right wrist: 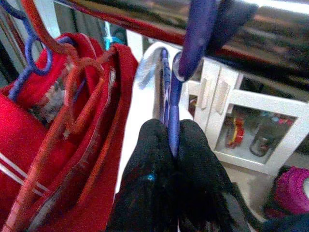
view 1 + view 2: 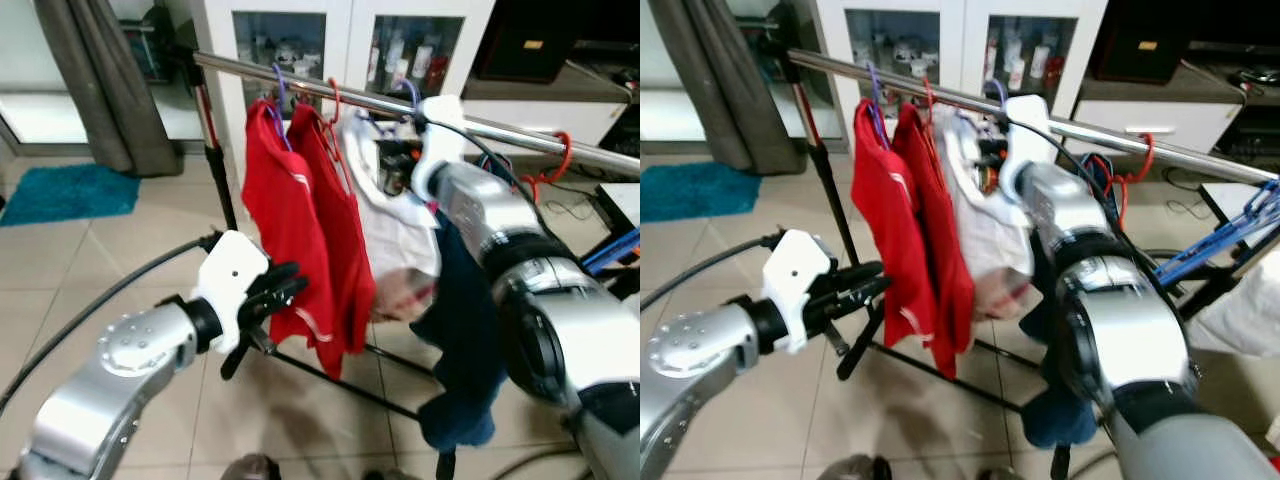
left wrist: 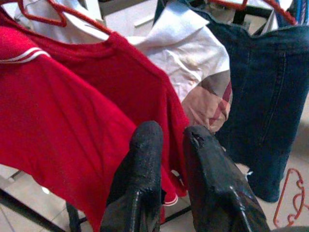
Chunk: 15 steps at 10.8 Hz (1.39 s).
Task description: Hang hanger
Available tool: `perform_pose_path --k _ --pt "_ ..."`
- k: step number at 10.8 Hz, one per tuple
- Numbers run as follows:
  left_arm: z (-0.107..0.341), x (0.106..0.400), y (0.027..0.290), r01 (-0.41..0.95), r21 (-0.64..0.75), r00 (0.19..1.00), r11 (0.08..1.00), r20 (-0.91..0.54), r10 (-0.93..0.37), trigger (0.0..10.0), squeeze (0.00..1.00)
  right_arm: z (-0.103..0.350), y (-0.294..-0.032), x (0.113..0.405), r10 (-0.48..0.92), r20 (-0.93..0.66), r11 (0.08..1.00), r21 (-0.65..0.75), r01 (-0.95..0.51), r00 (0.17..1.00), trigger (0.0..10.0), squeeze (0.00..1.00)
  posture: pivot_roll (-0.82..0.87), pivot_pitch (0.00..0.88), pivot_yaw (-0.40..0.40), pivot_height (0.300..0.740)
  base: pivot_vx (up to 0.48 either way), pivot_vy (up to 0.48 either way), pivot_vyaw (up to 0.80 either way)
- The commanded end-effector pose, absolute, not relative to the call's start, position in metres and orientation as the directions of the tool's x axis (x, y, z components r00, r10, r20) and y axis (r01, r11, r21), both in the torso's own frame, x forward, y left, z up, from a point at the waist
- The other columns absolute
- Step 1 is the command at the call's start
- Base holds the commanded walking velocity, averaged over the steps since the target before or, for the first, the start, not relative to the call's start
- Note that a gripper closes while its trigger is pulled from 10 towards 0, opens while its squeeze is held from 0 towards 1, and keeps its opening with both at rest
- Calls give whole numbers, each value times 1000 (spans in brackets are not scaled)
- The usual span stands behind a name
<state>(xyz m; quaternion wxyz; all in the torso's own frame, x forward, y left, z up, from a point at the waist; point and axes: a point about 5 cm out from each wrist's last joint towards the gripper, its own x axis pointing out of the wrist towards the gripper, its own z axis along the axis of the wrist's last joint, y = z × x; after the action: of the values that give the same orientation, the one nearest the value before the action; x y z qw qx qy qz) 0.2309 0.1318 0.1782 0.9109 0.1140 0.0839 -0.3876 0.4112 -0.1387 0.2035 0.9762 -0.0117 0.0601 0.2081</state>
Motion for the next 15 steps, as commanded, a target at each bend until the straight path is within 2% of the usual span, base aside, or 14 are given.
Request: perform_pose_path --k 1,3,4,6,7,8,10,11,13,15 --pt "176 232 129 726 148 685 671 -241 -687 10000 0 220 -145 411 410 -61 911 -29 -412 910 0 0 113 32 -3 740 0 0 0" --pt "166 233 120 723 137 689 678 -219 -691 10000 0 197 -164 376 433 -99 891 -107 -442 896 0 0 79 18 20 740 0 0 0" --pt "163 235 114 710 146 703 689 -206 -681 10000 0 191 -176 354 389 -94 911 -110 -398 916 0 0 60 14 29 740 0 0 0" --pt "157 241 115 647 155 761 747 -193 -619 10000 0 186 -186 322 345 -91 929 -108 -353 934 0 0 45 13 34 740 0 0 0" --pt "151 242 119 602 143 796 785 -189 -576 10000 0 179 -187 296 308 -114 944 -85 -318 945 0 0 31 20 34 740 0 0 0" --pt "146 241 122 580 148 812 801 -193 -551 10000 0 171 -185 275 272 -140 958 -54 -281 952 10000 0 25 23 29 740 0 0 0" --pt "139 236 121 570 141 818 810 -197 -541 10000 0 147 -176 245 233 -215 971 0 -239 948 10000 0 20 28 25 740 0 0 0" --pt "138 235 121 561 134 823 817 -197 -533 10000 0 139 -172 235 213 -250 973 -27 -227 945 10000 0 17 30 22 740 0 0 0" --pt "134 230 124 535 126 839 835 -198 -508 10000 0 130 -166 226 161 -258 985 -23 -172 953 10000 0 13 35 17 740 0 0 0" --pt "133 228 125 524 125 845 842 -199 -497 10000 0 124 -162 221 200 -257 979 13 -203 946 10000 0 17 38 8 740 0 0 0"
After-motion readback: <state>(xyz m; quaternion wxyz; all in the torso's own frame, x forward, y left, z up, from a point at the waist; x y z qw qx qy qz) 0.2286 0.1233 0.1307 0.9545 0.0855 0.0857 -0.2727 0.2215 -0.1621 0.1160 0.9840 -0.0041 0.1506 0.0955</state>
